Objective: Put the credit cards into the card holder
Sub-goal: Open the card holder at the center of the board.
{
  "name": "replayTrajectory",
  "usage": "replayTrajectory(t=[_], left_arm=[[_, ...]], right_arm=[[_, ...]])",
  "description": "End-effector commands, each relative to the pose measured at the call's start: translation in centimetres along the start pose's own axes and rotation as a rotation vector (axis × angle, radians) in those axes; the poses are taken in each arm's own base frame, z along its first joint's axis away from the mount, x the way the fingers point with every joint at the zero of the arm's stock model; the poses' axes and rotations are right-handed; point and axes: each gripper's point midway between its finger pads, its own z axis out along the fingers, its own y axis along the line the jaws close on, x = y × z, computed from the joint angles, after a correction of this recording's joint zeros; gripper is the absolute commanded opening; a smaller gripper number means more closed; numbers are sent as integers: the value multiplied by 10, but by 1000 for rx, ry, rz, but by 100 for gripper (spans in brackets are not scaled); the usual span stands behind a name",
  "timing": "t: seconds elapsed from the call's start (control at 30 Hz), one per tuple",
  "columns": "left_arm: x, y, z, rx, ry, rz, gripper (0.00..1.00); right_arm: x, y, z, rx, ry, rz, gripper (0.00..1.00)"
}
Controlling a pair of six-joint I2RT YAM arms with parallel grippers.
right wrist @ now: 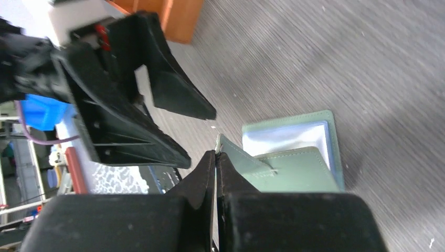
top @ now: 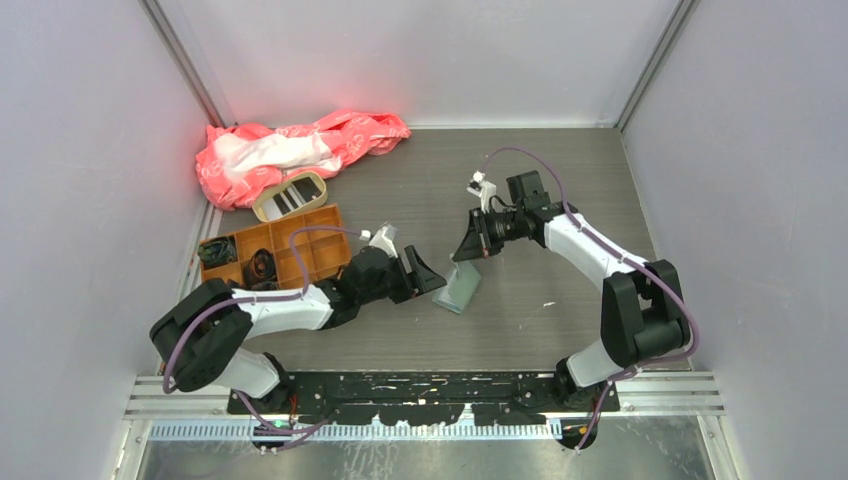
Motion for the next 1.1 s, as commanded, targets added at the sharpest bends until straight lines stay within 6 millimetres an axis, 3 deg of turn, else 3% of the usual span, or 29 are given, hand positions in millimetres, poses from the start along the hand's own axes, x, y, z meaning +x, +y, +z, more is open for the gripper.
replayTrajectory(t=[0.0,0.13,0.33,0.5,0.77,1.07], left_arm=[[-22,-21,-16,128,-133,52,69],[-27,-3,-24,62,-185,56,69],[-27,24,-29,-115,-159,122,69],[-29,30,-29,-163,-151,162,68],[-18,24,-14,-142,-82,148,66],[-9,27,13,-151,-9,155,62]], right_arm=[[-48,32,-5,-139,-91,-9,6],[-51,34,-6,-149,-88,-21,6],[-6,1,-5,-4,0,-114,8],[22,-12,-13,66,46,-219,9],[45,-28,-24,163,110,-317,9],[72,-68,-45,378,248,-347,9]])
